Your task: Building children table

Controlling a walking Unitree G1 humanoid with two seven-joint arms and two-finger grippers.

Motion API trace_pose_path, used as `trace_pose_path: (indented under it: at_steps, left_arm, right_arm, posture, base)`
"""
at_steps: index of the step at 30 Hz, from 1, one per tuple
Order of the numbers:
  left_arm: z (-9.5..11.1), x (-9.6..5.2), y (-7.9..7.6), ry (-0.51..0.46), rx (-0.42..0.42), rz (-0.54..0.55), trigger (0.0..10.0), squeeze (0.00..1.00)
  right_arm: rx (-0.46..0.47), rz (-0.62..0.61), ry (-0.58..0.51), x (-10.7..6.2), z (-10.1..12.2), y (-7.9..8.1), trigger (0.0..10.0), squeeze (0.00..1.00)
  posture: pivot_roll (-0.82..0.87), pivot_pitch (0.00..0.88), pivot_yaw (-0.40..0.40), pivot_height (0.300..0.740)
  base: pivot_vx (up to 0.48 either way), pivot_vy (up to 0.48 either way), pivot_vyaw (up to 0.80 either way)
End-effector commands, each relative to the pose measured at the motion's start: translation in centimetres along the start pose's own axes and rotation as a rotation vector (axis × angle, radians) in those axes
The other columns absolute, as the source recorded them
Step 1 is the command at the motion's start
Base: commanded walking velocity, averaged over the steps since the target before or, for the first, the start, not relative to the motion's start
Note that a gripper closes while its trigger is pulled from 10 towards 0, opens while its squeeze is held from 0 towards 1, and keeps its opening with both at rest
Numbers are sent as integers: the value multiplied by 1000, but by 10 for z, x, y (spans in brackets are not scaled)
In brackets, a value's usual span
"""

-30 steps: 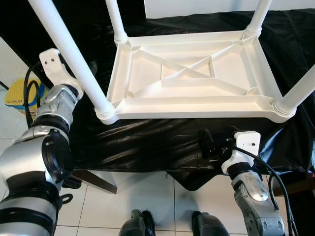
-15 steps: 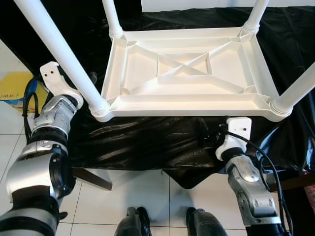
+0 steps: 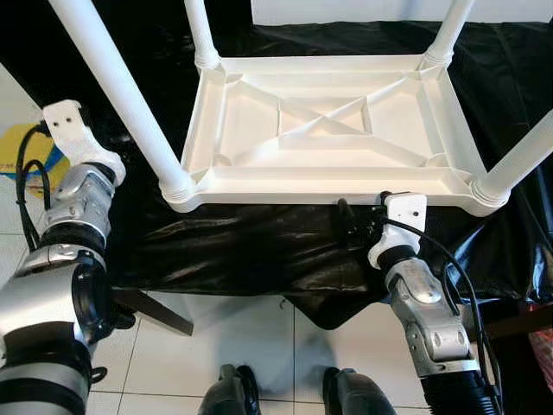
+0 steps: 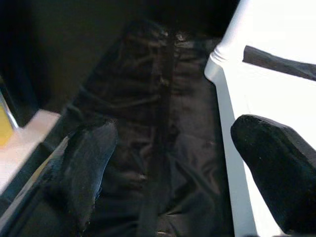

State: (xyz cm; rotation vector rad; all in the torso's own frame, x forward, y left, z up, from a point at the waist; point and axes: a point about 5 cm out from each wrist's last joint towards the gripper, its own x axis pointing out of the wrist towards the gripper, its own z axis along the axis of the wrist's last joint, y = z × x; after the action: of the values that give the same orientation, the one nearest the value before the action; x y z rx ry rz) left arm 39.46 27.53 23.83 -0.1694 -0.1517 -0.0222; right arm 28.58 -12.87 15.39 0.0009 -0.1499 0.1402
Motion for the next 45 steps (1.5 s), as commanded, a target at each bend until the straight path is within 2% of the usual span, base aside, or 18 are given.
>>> trace_pose_path:
  at_steps: [1,6,9,12,15,21,24,26,28,29,31,33,35,40,42,43,44,45]
  left_arm:
    - [5,-1,-20,6,29,-380,10000,0]
    - [15,6,-26,-31,10,-340,10000,0]
    - [30,15,-44,-117,-69,-369,10000,0]
    - [37,18,-54,-156,-88,-412,10000,0]
    - [40,19,-60,-165,-130,-470,10000,0]
    - [37,18,-65,-136,-122,-543,10000,0]
    - [28,13,-76,-84,-111,-706,10000,0]
    - [28,13,-76,-84,-111,-706,10000,0]
    - [24,11,-81,-71,-94,-784,10000,0]
    - [22,7,-84,-66,-98,-868,10000,0]
    - [22,7,-84,-66,-98,-868,10000,0]
    - [19,2,-86,-51,-122,-978,10000,0]
    - [17,0,-86,-38,-124,-1005,10000,0]
    - [11,0,-80,1,-107,-949,10000,0]
    - [7,3,-71,9,-44,-807,10000,0]
    - [7,3,-71,9,-44,-807,10000,0]
    - [3,7,-61,26,33,-626,10000,0]
    - [3,7,-61,26,33,-626,10000,0]
  right_arm:
    - [-9,-12,22,-6,-9,3,10000,0]
    - [-23,-44,39,-8,-15,4,10000,0]
    - [-14,-62,67,-6,-22,9,10000,0]
    - [-9,-64,62,-6,-21,9,10000,0]
    - [5,-47,52,-7,-20,9,10000,0]
    - [-14,-53,56,-9,-23,6,10000,0]
    - [-23,-52,62,-9,-25,4,10000,0]
    - [-23,-52,62,-9,-25,4,10000,0]
    - [-26,-52,65,-9,-25,2,10000,0]
    - [-28,-53,68,-9,-25,2,10000,0]
    - [-28,-53,68,-9,-25,2,10000,0]
    - [-28,-51,71,-10,-26,1,10000,0]
    - [-29,-50,74,-11,-26,1,10000,0]
    - [-28,-50,80,-12,-28,1,10000,0]
    - [-29,-53,77,-10,-27,1,10000,0]
    - [-29,-53,77,-10,-27,1,10000,0]
    - [-31,-62,68,-7,-25,0,10000,0]
    - [-31,-62,68,-7,-25,0,10000,0]
  posture:
    - [-151,107,44,740]
    - [-153,102,52,740]
    - [-159,100,59,740]
    - [-165,101,62,740]
    - [-170,103,66,740]
    - [-172,104,69,740]
    - [-175,106,69,740]
    - [-175,106,69,740]
    - [-175,108,69,740]
    - [-175,113,67,740]
    - [-175,113,67,740]
    - [-175,116,64,740]
    - [-175,117,64,740]
    - [-171,114,63,740]
    - [-170,105,62,740]
    - [-170,105,62,740]
    - [-167,102,62,740]
    - [-167,102,62,740]
  base:
    - [0,0,0]
    - [0,0,0]
    - [0,0,0]
    - [0,0,0]
    - [0,0,0]
    - [0,0,0]
    - [0,0,0]
    - [0,0,0]
    - [0,0,0]
    - [0,0,0]
    - [0,0,0]
    - [0,0,0]
    - [0,0,0]
    - [0,0,0]
    - [0,0,0]
    - [0,0,0]
    - [0,0,0]
    - [0,0,0]
